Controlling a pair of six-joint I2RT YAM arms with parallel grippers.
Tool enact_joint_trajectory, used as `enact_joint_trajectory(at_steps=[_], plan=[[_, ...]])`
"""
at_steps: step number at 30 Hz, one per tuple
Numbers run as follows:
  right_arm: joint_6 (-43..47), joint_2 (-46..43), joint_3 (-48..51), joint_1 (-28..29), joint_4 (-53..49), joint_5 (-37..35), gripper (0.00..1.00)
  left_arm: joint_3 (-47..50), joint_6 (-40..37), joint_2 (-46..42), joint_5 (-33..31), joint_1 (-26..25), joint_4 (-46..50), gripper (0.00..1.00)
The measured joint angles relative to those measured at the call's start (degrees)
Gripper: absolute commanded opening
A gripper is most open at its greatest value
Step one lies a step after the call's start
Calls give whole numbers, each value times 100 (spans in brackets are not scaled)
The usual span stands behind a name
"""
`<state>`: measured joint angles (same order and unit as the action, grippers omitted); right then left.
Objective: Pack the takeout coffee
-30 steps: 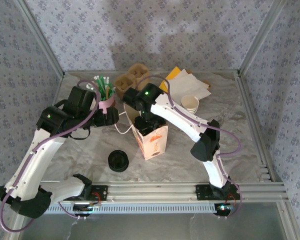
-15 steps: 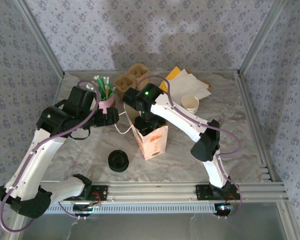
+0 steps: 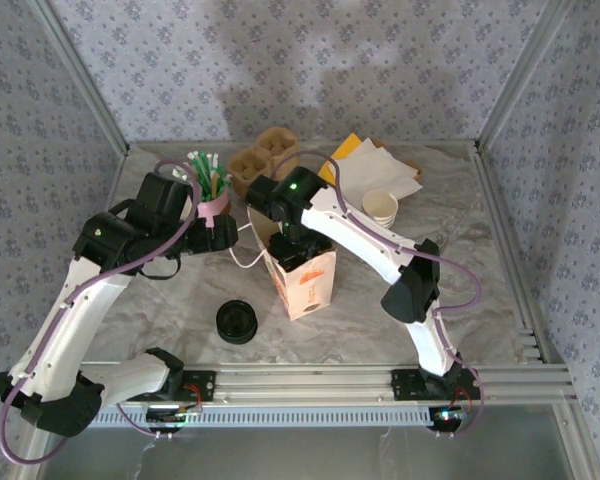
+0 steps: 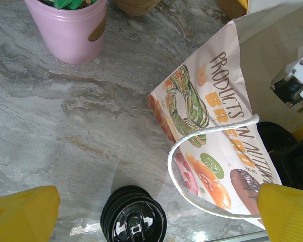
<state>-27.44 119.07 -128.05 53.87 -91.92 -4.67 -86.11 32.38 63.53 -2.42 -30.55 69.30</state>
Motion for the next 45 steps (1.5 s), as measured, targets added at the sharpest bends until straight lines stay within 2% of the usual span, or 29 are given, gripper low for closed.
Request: enact_joint_trajectory(at_steps=[45], plan=[[31,-273,525,4,0,197,71,-76,0,76,-2,-61,2,100]])
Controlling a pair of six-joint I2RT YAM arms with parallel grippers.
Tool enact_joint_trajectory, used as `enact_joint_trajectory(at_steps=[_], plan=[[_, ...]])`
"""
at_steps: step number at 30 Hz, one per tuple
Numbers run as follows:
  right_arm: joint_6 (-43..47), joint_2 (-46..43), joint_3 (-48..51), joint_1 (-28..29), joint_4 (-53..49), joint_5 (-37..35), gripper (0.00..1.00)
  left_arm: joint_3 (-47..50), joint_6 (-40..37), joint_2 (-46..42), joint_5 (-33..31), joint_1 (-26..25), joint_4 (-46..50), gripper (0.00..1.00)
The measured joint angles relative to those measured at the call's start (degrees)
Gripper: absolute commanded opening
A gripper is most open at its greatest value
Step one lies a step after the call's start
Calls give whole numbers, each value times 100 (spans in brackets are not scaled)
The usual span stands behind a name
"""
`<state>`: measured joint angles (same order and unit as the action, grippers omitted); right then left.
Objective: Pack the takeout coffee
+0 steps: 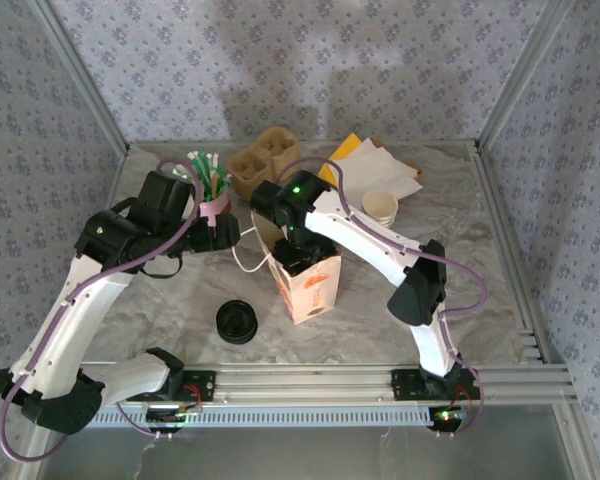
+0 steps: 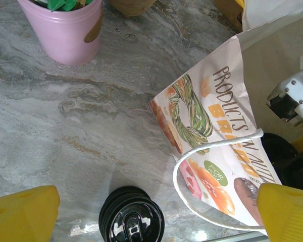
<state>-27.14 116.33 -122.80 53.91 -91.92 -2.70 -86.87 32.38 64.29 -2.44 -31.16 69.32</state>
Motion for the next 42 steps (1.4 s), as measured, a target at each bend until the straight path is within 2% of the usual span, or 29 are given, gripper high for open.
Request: enact_joint_trajectory(at_steps=[42], plan=[[15,-129,118,2,0,0,70,-160,-2,33,-22,-15,9,100]])
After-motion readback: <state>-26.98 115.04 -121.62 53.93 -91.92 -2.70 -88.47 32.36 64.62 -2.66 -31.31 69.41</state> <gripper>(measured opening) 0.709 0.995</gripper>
